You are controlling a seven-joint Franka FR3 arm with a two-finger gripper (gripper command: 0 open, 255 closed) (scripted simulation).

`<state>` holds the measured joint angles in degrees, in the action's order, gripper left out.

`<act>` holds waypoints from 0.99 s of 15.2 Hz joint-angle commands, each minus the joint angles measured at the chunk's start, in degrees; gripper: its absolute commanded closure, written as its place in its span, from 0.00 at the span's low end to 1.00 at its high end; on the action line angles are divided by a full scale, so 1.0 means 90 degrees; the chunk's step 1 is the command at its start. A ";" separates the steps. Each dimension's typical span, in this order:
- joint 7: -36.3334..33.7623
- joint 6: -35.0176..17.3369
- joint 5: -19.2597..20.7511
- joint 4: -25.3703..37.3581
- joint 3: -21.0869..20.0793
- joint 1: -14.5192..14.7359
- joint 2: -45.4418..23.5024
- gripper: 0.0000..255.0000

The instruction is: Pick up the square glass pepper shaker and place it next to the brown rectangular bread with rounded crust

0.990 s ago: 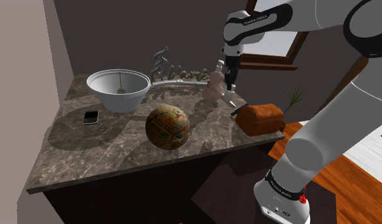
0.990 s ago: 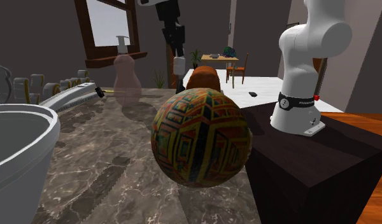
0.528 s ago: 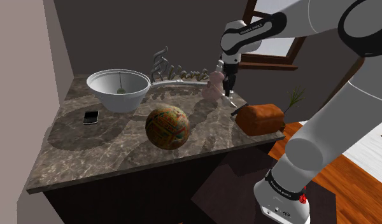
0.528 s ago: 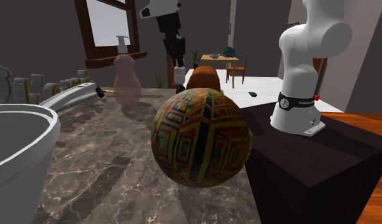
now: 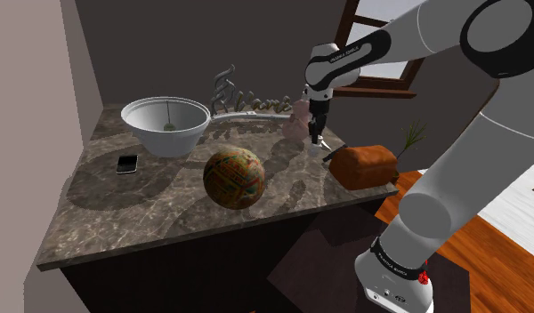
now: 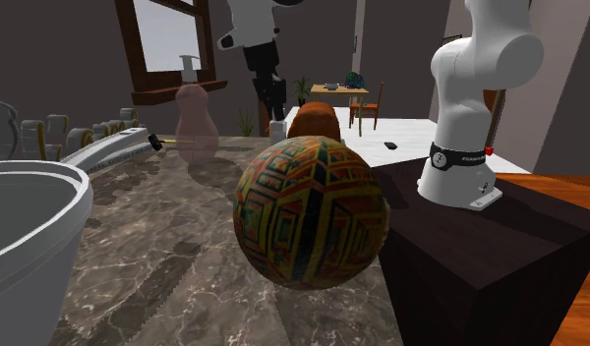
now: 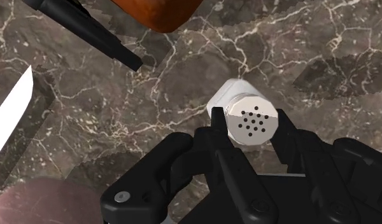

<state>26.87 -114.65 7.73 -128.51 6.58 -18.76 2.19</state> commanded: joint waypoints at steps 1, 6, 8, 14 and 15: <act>-0.0019 -0.0166 0.0000 -0.0076 0.0000 0.0001 -0.0087 1.00; -0.0050 -0.0591 0.0003 -0.0256 0.0008 -0.0007 -0.0334 1.00; -0.0062 -0.0761 0.0003 -0.0319 0.0011 -0.0010 -0.0442 1.00; -0.0082 -0.1037 0.0004 -0.0409 0.0014 -0.0015 -0.0629 1.00; -0.0082 -0.1037 0.0004 -0.0409 0.0014 -0.0015 -0.0629 1.00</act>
<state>26.14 -123.90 7.76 -132.15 6.71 -18.89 -3.45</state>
